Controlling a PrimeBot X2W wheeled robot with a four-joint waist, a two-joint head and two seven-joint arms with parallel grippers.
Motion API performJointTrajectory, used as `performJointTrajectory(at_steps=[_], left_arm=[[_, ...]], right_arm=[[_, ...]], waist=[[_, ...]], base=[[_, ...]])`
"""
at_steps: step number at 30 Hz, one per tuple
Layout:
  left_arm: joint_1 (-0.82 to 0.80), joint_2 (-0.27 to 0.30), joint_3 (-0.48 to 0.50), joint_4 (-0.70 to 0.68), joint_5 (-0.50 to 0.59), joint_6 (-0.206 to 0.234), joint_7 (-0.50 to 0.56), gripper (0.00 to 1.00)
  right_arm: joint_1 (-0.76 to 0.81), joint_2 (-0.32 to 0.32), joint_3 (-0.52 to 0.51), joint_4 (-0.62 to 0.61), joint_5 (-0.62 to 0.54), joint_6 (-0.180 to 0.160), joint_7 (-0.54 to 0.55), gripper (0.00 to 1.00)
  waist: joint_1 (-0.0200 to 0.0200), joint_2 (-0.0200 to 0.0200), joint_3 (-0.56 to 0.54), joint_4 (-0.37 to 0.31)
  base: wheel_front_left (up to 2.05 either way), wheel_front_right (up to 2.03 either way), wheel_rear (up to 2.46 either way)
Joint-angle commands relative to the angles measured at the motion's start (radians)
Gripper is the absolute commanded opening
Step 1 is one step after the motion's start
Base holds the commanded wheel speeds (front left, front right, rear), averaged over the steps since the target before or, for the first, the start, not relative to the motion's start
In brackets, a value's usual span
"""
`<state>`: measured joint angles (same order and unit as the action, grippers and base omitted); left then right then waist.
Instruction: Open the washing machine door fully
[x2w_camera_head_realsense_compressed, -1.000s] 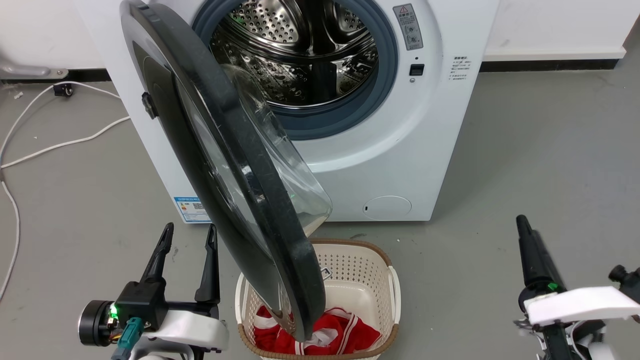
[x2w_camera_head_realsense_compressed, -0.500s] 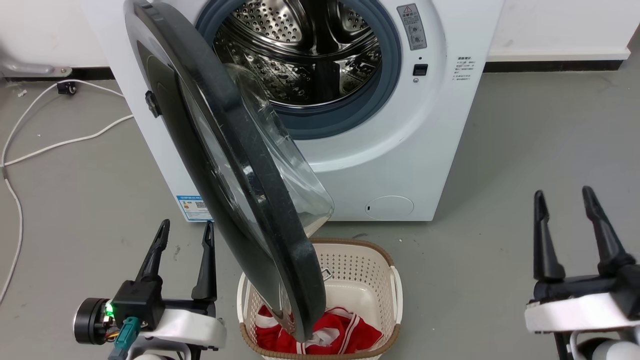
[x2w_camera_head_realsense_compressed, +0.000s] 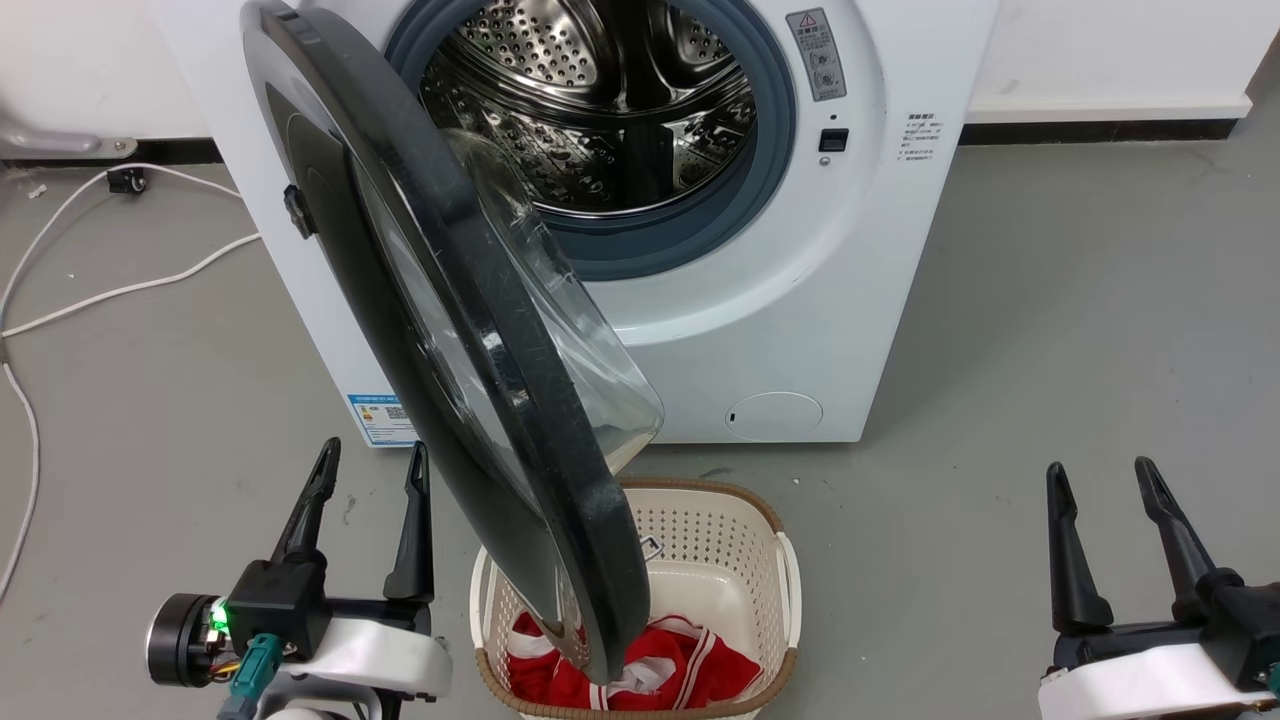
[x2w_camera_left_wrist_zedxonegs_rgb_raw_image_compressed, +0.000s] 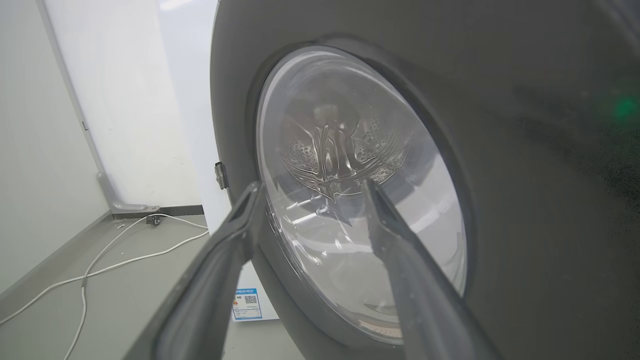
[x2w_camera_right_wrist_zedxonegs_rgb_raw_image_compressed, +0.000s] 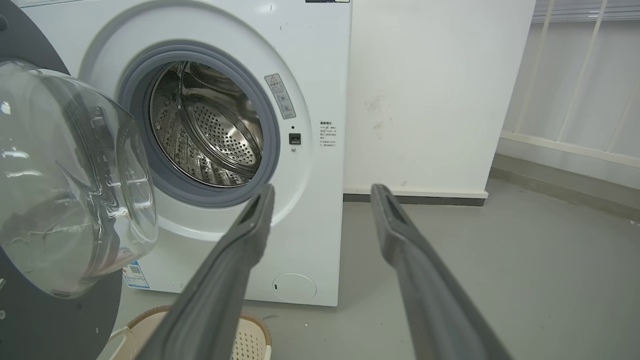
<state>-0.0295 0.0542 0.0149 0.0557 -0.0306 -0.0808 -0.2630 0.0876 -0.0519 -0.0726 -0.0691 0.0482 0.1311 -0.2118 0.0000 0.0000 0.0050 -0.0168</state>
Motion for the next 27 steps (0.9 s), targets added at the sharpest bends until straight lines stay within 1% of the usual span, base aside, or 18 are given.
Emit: performJointTrajectory(at_steps=[1,12,13,14,15,16,23,27], left_arm=[[-0.002,0.004,0.002,-0.002,0.005,-0.006,-0.003,1.00],[-0.003,0.006,-0.003,0.000,0.008,-0.008,-0.003,1.00],[-0.004,0.006,-0.002,-0.002,0.007,-0.008,-0.003,0.82],[-0.005,0.006,-0.003,-0.003,0.008,-0.008,-0.003,0.47],[-0.006,0.006,-0.004,-0.004,0.009,-0.009,-0.003,0.19],[-0.006,0.006,-0.005,-0.005,0.009,-0.009,-0.003,0.00],[-0.014,0.008,-0.006,-0.010,0.010,-0.011,-0.003,0.00],[-0.024,0.007,-0.003,-0.049,0.006,-0.011,-0.003,0.00]], right_arm=[[-0.004,0.003,0.000,0.003,0.006,-0.001,-0.009,1.00],[-0.016,0.003,0.006,0.015,0.000,-0.001,-0.013,1.00],[-0.018,0.003,0.007,0.016,0.001,-0.001,-0.014,1.00],[-0.019,0.003,0.008,0.016,0.002,-0.001,-0.014,1.00],[-0.020,0.003,0.009,0.016,0.003,-0.001,-0.014,1.00],[-0.021,0.003,0.010,0.016,0.004,-0.001,-0.014,1.00],[-0.025,0.003,0.010,0.022,0.010,-0.001,-0.016,1.00],[-0.028,0.003,0.008,0.026,0.012,-0.001,-0.017,1.00]], waist=[[0.0000,0.0000,0.000,0.000],[0.0000,0.0000,0.004,0.000],[0.0000,0.0000,0.005,0.000],[0.0000,0.0000,0.006,0.000],[0.0000,0.0000,0.007,0.000],[0.0000,0.0000,0.008,0.000],[0.0000,0.0000,0.011,0.002],[0.0000,0.0000,0.012,0.003]], base=[[0.00,0.00,0.00],[0.00,0.00,0.00],[0.00,0.00,0.00],[0.00,0.00,0.00],[0.00,0.00,0.00],[0.00,0.00,0.00],[0.00,0.00,0.00],[0.00,0.00,0.00]])
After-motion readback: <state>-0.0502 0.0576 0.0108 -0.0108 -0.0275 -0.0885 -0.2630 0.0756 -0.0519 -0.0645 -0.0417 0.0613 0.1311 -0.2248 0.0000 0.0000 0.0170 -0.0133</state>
